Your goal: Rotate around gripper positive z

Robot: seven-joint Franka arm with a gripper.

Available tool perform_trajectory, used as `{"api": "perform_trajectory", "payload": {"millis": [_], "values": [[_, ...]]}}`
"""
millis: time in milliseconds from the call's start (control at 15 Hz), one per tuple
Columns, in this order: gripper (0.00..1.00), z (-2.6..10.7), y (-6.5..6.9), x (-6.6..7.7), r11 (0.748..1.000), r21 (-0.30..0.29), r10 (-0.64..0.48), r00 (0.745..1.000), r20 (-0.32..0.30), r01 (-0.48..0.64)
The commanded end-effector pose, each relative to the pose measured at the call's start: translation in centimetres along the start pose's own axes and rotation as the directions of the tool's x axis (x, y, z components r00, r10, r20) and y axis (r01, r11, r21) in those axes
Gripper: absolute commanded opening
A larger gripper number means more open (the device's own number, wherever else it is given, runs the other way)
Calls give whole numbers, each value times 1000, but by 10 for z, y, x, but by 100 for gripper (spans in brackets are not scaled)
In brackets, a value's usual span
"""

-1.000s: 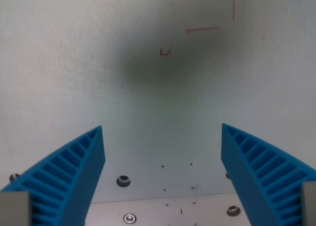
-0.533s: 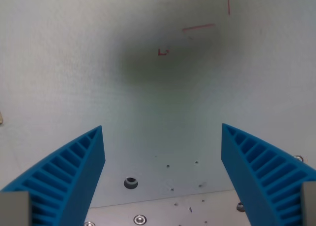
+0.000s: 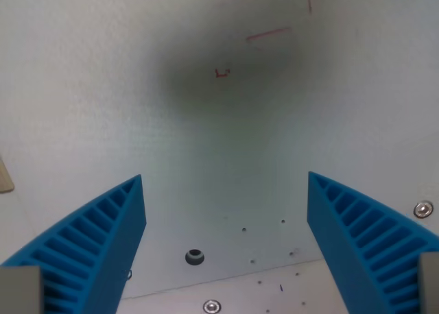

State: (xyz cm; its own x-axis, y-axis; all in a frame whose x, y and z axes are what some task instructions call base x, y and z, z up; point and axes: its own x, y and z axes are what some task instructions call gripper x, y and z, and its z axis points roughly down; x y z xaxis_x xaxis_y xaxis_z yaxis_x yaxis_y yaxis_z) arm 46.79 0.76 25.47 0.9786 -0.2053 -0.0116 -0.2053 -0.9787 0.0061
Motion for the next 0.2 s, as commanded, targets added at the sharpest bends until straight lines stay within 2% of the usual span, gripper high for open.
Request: {"api": "perform_trajectory", "payload": {"millis": [67, 200], "values": [[100, -2, 0, 0, 988, 1, 155, 988, -4, -155], [100, -2, 0, 0, 984, 1, 178, 984, -4, -178]]}}
